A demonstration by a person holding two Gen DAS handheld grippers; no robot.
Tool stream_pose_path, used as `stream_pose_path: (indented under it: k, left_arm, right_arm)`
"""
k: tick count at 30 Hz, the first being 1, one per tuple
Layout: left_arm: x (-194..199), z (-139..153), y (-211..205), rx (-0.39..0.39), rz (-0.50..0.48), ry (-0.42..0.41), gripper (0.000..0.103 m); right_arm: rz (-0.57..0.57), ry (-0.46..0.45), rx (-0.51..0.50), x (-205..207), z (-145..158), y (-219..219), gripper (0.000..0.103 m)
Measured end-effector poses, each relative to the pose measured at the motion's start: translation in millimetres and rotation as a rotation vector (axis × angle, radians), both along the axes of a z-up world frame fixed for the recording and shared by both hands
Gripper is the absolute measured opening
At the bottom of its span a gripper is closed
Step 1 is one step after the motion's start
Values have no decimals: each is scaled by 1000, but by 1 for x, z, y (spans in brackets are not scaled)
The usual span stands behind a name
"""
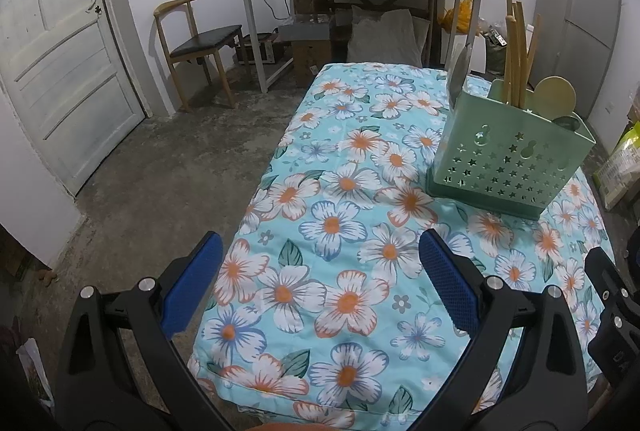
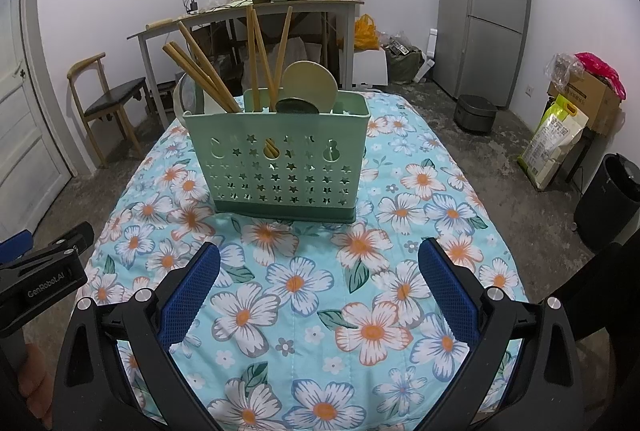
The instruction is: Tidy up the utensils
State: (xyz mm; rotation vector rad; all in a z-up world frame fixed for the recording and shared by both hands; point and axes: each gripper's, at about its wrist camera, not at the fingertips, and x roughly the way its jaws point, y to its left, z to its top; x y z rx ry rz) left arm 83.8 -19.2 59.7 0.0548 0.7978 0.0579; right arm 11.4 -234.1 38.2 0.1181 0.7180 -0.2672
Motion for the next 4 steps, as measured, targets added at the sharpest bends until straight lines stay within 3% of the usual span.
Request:
stream_pose_path:
  k: [4]
  left_arm:
    - [1, 0, 0, 2, -2, -1, 95]
  right_arm:
    - [1, 0, -2, 1, 0, 0, 96]
